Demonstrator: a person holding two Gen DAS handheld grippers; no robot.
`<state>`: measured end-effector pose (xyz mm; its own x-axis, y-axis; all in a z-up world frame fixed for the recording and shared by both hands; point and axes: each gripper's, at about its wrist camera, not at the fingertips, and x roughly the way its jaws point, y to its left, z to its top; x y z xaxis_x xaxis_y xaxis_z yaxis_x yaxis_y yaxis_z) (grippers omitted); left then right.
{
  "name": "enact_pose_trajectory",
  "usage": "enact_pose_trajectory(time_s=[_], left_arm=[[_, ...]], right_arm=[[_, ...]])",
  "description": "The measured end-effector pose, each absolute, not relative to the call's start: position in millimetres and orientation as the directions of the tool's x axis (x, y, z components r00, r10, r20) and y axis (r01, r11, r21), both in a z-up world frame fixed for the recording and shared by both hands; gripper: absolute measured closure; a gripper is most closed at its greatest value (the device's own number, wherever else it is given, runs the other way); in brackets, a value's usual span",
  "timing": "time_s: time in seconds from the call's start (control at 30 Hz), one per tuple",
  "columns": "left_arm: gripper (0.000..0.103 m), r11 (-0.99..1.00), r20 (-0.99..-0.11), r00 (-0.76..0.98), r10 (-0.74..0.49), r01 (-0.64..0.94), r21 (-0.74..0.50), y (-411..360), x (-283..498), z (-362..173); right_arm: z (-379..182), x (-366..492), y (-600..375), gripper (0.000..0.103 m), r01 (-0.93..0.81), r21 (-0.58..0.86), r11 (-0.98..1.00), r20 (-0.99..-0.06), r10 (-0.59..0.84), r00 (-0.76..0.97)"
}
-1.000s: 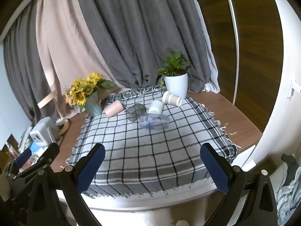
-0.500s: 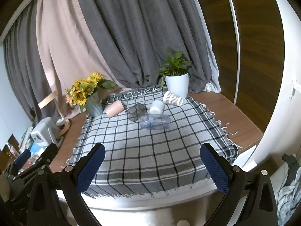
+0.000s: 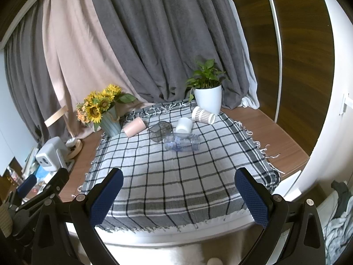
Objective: Flip cup upside down
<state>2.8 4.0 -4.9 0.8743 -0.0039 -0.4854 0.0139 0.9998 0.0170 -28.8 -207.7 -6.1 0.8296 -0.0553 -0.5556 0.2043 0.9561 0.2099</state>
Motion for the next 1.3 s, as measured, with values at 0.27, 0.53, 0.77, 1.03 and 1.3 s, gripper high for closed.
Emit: enact_pose_trajectory(time_s=[0.27, 0.53, 0.77, 1.03, 1.3], left_arm=[[0.0, 1.0, -0.487, 0.873, -0.005, 0.017, 0.02, 0.9, 4.5, -5.4], [0.0, 0.999, -0.493, 0.87, -0.008, 0.022, 0.023, -2.1, 5.8, -6.6], [0.0, 0.999, -0.494, 0.869, -0.008, 0.023, 0.023, -3.0, 5.6, -7.0], [0.0, 1.0, -0.494, 0.87, -0.007, 0.021, 0.023, -3.5, 6.0, -6.6], [0.0, 1.0, -0.493, 0.87, -0.006, 0.021, 0.024, -3.4, 5.9, -6.6]], right_arm=[[-6.8, -28.6, -209.3, 0.001, 0.203, 0.21, 0.956, -0.555, -0.054, 0.83], [-7.2, -29.6, -201.2, 0.001, 0.205, 0.21, 0.956, -0.556, -0.056, 0.829], [-7.6, -29.6, -202.4, 0.001, 0.204, 0.209, 0.956, -0.556, -0.056, 0.83], [-7.6, -29.0, -204.2, 0.001, 0.203, 0.209, 0.957, -0.555, -0.055, 0.83], [-7.3, -27.3, -205.3, 0.001, 0.203, 0.209, 0.956, -0.556, -0.054, 0.829]])
